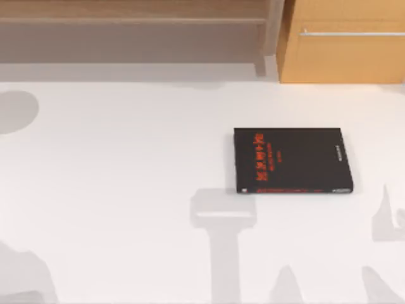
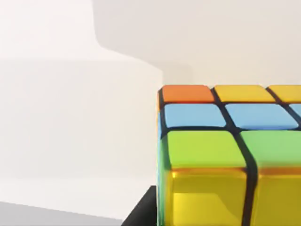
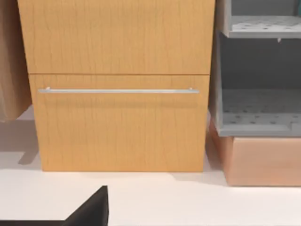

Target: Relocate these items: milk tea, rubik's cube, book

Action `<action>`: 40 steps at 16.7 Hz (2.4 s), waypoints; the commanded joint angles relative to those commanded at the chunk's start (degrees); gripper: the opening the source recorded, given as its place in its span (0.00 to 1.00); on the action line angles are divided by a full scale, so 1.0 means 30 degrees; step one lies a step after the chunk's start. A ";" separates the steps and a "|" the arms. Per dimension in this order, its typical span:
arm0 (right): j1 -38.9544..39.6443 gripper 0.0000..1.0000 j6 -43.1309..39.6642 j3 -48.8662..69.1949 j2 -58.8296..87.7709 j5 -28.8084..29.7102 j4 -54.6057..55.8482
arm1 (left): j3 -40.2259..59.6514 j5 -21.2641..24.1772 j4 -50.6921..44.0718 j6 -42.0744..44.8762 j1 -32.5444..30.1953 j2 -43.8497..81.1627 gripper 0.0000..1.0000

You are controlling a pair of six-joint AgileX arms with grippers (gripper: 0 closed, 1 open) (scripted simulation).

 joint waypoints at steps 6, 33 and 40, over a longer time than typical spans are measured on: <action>0.0000 1.00 0.0000 0.0000 0.0000 0.0000 0.0000 | 0.0217 -0.0015 0.0243 -0.0063 -0.0119 0.0119 0.00; 0.0000 1.00 0.0000 0.0000 0.0000 0.0000 0.0000 | 1.4702 0.0413 2.2810 -0.7260 -1.1331 0.6678 0.00; 0.0000 1.00 0.0000 0.0000 0.0000 0.0000 0.0000 | 2.0370 0.0916 2.3038 -0.7606 -1.1422 1.1604 0.00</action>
